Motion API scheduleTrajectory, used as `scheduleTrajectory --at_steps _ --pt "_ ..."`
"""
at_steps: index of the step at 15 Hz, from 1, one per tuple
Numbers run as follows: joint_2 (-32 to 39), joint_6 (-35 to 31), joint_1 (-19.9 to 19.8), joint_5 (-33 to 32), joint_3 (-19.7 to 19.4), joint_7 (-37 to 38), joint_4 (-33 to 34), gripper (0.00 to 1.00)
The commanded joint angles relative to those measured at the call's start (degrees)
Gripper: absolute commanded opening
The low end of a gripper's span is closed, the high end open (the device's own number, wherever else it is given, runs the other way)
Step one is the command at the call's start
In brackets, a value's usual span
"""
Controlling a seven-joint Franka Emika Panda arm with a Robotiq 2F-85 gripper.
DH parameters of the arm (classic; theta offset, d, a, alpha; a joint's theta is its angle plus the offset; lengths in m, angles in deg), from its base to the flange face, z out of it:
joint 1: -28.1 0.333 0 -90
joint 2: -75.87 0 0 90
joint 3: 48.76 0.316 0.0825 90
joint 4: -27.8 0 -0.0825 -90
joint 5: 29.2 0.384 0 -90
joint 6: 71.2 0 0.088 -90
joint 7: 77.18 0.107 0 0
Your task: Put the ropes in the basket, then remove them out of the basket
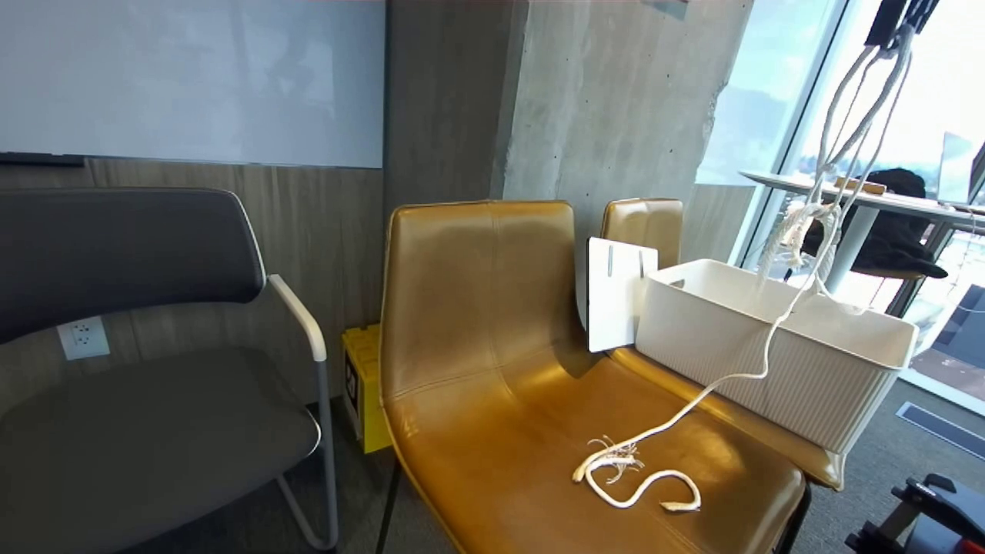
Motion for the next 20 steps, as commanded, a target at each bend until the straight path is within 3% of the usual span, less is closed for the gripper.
scheduleTrajectory --at_steps 1,5,8,14,20 --pt "-9.53 1.29 5.75 -1.28 1.92 4.71 -9.52 0.0" --pt "-19.14 2.62 11.92 -2.39 3.94 11.59 -20.06 0.0" --pt "-24.53 1.9 13.44 -1.7 4.41 15.21 -28.01 0.0" --pt "-29.21 0.16 11.73 -1.42 3.19 16.79 -37.41 0.0" --pt "-23.93 -7.36 8.04 -2.15 0.23 14.74 -36.76 0.0"
